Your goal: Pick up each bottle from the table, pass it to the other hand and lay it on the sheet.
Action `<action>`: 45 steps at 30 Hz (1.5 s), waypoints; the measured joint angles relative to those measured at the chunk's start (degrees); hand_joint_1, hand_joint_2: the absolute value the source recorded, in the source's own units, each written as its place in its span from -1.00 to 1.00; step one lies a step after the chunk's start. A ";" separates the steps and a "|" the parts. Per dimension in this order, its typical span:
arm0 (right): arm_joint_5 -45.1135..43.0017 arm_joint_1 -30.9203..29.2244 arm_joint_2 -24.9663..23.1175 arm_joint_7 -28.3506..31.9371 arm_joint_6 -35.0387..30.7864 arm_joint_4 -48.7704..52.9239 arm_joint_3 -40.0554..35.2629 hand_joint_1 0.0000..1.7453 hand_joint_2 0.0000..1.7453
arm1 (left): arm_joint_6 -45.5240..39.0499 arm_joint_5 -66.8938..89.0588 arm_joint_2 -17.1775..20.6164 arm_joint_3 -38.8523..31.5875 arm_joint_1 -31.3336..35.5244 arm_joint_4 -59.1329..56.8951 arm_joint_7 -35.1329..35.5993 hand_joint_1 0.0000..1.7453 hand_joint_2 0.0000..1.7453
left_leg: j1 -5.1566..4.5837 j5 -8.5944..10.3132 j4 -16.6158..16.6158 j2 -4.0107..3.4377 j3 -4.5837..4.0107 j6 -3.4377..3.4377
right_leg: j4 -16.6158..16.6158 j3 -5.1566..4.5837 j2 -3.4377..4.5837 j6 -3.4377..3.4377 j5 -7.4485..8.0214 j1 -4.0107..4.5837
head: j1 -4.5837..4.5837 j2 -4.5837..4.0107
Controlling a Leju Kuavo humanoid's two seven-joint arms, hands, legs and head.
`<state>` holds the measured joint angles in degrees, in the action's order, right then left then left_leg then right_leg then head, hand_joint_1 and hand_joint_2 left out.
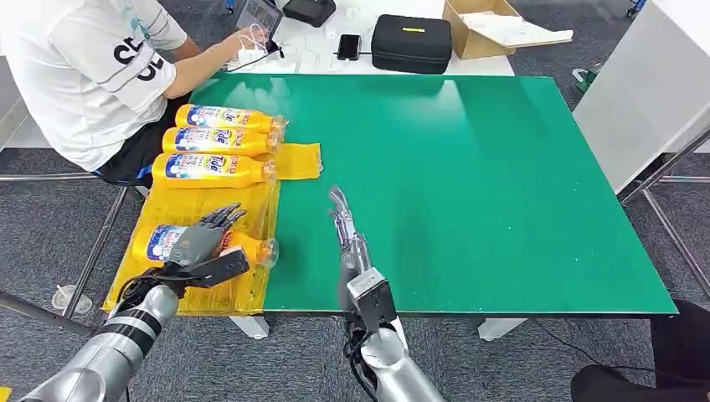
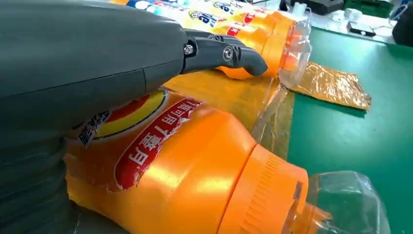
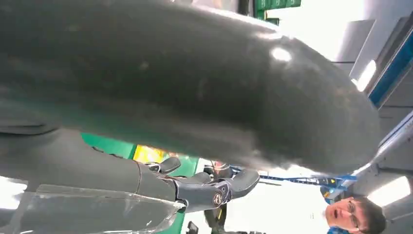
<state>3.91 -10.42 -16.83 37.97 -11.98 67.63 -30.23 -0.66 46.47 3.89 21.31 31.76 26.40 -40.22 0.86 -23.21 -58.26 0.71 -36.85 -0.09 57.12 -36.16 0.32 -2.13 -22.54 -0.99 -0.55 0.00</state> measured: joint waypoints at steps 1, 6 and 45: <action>-0.09 -0.05 0.00 0.00 0.07 -0.11 0.04 -1.00 -1.00 | 0.60 -0.18 0.11 0.29 0.11 0.00 0.00 -1.00 1.00 | 0.00 0.00 0.00 0.00 0.00 0.00 | 0.00 0.01 0.00 0.00 0.00 0.00 | 0.00 0.00; -0.31 -0.37 0.00 -0.07 0.46 -0.88 0.26 -1.00 -1.00 | 6.79 -2.74 1.16 1.69 0.85 0.02 0.00 -1.00 -1.00 | 0.00 0.00 0.01 0.00 0.10 0.00 | 0.00 0.10 0.00 0.00 0.00 0.00 | 0.00 0.02; 1.68 0.05 -1.09 -1.57 -1.03 -5.25 2.93 -1.00 -1.00 | -13.65 -47.63 -6.83 -9.76 -10.76 35.64 -0.13 -1.00 1.00 | -0.06 -0.04 -0.03 -0.23 -0.14 0.03 | -0.01 -0.25 0.19 -0.01 0.04 -0.04 | 0.00 0.00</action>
<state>5.60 -10.37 -17.92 36.39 -13.01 62.38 -27.30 -14.31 -1.16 -2.94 11.55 21.00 62.04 -40.35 0.80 -23.25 -58.29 0.48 -36.99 -0.06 57.11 -36.40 0.52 -2.14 -22.50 -1.03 -0.55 0.00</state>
